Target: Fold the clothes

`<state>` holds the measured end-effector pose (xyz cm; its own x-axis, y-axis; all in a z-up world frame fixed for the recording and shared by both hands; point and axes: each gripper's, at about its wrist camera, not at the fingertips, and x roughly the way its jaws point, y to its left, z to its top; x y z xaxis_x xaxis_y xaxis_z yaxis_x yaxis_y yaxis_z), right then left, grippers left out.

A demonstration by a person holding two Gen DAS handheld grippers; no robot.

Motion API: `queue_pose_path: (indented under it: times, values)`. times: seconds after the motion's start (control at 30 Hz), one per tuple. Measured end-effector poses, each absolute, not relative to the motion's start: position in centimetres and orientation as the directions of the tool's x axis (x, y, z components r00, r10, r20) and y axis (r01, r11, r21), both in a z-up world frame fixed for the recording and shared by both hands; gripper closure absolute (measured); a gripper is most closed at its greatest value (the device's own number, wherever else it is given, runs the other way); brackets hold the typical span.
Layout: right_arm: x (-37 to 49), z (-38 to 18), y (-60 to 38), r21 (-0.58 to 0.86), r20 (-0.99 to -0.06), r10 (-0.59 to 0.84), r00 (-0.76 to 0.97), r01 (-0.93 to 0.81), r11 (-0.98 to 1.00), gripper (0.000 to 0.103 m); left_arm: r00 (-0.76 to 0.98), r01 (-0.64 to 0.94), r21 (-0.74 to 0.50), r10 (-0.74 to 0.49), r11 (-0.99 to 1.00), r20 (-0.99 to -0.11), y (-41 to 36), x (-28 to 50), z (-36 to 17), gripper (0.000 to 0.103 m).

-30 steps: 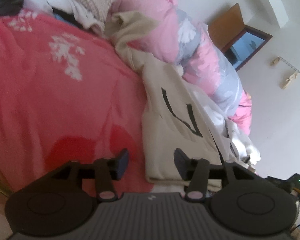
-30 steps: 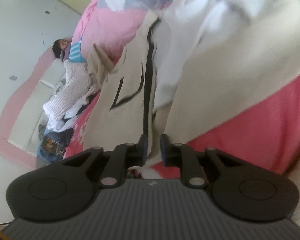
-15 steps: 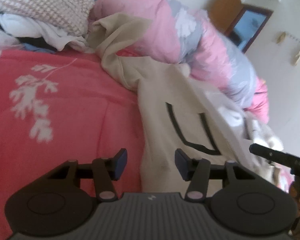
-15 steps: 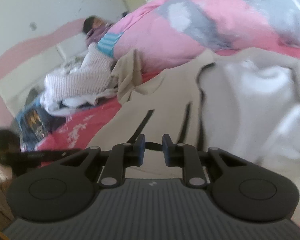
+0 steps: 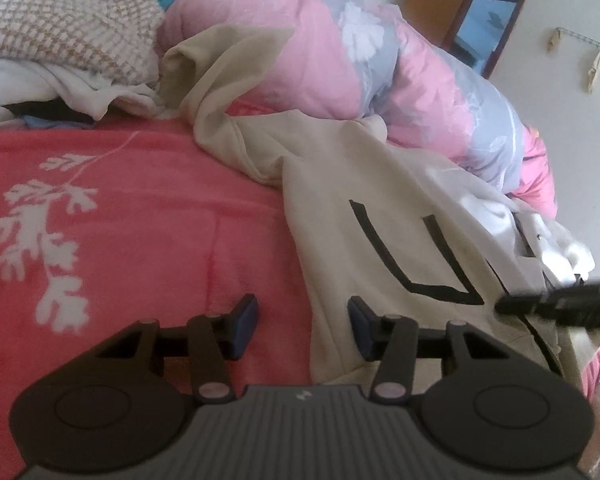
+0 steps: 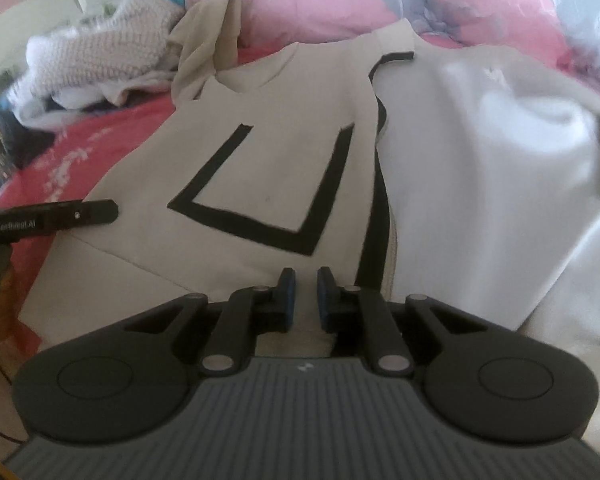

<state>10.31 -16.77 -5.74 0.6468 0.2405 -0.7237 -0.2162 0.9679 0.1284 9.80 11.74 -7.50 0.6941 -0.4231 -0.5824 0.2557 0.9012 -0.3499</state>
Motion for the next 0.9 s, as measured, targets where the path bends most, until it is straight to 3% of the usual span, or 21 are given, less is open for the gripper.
queue_pose_path:
  times: [0.27, 0.4, 0.53, 0.8, 0.9]
  values:
    - [13.8, -1.1, -10.7, 0.075, -0.644, 0.331, 0.69, -0.374, 0.925, 0.092, 0.699, 0.268, -0.328, -0.417, 0.906, -0.581, 11.6, 9.7, -7.5, 0.052]
    - [15.7, -5.1, -10.9, 0.059, -0.695, 0.281, 0.662, -0.338, 0.939, 0.093, 0.703, 0.276, -0.321, -0.418, 0.906, -0.575, 11.6, 9.6, -7.6, 0.051]
    - [15.7, -9.0, -14.5, 0.165, -0.675, 0.324, 0.662, -0.293, 0.942, 0.093, 0.702, 0.276, -0.351, -0.437, 0.895, -0.562, 11.9, 9.9, -7.1, 0.051]
    - [15.0, -9.5, -15.5, 0.238, -0.633, 0.362, 0.684, -0.273, 0.932, 0.093, 0.649, 0.256, -0.473, -0.512, 0.843, -0.563, 12.4, 14.4, -5.9, 0.052]
    - [15.0, -9.7, -15.6, 0.248, -0.623, 0.369, 0.69, -0.273, 0.929, 0.093, 0.6, 0.22, -0.489, -0.512, 0.844, -0.615, 12.0, 18.2, -6.9, 0.06]
